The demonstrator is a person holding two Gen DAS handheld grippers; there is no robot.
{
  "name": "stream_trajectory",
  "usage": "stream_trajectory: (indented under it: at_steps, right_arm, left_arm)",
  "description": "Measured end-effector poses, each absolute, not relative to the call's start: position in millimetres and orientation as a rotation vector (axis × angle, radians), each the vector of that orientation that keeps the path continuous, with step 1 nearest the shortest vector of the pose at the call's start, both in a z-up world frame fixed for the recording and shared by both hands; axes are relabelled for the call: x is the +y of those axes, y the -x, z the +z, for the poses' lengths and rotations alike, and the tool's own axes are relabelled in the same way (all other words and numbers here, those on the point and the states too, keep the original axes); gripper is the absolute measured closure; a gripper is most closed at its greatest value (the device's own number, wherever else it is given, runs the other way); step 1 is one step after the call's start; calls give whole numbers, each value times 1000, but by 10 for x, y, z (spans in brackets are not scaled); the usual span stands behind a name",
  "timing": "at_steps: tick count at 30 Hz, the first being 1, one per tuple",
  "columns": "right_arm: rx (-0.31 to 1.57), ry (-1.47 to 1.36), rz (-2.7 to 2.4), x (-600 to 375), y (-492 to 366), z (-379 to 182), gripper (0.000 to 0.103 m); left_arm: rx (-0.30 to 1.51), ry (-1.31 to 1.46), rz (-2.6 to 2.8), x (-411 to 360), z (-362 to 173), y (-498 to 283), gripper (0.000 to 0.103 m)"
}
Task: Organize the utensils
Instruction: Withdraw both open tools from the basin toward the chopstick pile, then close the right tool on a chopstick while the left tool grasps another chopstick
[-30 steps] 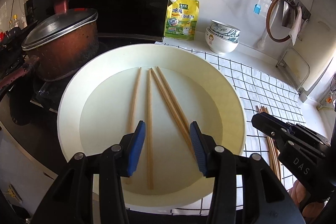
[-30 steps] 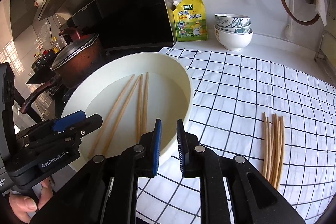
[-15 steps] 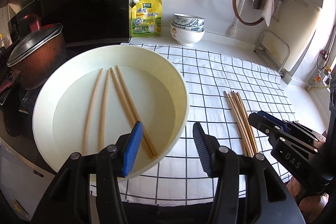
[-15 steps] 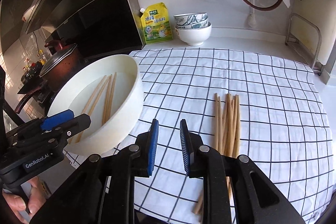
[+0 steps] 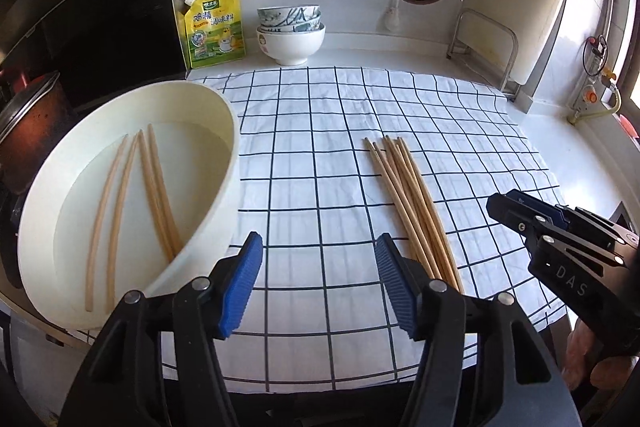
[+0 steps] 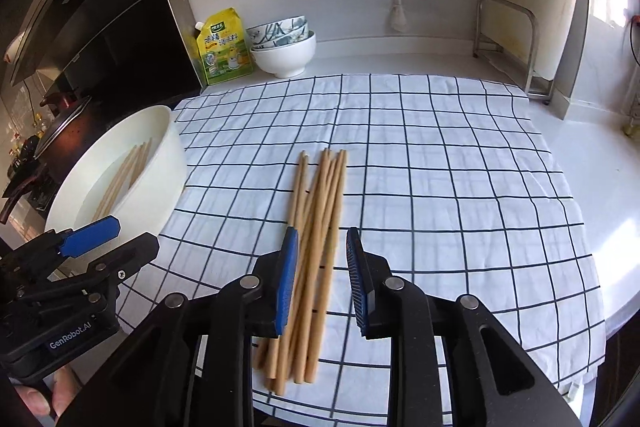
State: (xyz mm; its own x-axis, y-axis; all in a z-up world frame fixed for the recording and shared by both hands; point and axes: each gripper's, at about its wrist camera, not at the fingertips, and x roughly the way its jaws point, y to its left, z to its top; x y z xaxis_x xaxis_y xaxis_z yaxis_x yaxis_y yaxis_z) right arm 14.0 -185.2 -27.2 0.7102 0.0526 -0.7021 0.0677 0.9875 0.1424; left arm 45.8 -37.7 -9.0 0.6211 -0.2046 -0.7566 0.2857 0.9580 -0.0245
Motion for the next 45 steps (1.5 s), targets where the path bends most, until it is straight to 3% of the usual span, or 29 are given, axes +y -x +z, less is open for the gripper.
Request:
stream_trajectory:
  at_steps: [9, 12, 45]
  right_arm:
    - [838, -187, -16, -2058, -107, -559, 74]
    - [852, -183, 3, -2018, -146, -639, 67]
    - [914, -115, -44, -1932, -463, -883, 67]
  left_arm:
    - [919, -134, -266, -581, -398, -485, 34]
    - [929, -130, -257, -580, -462, -515, 29]
    - [978, -37, -240, -563, -648, -699, 18]
